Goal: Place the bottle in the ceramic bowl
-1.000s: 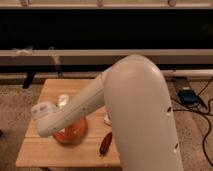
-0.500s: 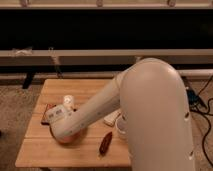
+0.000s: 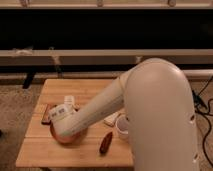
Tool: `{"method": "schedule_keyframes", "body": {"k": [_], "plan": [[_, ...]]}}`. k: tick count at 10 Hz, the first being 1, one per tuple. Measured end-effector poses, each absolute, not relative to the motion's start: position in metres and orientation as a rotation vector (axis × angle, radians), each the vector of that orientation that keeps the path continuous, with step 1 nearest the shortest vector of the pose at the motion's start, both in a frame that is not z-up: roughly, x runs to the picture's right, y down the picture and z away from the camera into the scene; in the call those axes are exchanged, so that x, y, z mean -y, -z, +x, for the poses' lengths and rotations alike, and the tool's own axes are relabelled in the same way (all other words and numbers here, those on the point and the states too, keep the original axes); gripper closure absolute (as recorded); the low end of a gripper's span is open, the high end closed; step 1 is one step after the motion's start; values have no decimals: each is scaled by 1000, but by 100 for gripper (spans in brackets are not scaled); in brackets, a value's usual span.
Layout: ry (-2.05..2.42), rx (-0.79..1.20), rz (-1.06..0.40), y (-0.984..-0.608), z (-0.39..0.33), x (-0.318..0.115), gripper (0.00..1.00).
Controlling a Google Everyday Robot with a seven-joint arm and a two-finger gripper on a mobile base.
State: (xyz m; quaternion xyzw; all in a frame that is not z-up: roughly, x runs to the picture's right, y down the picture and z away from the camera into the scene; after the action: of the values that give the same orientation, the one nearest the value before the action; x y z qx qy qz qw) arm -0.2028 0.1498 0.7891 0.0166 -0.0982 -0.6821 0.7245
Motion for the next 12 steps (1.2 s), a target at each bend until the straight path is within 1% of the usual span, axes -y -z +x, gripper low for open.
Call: {"method": "schedule_keyframes", "body": {"k": [3, 6, 8, 10, 12], "plan": [[1515, 204, 51, -780, -199, -145, 20], [1489, 198, 88, -769, -178, -127, 20], [1463, 206, 120, -763, -158, -106, 20], [1437, 239, 161, -764, -152, -96, 20], [1366, 313, 220, -774, -144, -87, 20]]}}
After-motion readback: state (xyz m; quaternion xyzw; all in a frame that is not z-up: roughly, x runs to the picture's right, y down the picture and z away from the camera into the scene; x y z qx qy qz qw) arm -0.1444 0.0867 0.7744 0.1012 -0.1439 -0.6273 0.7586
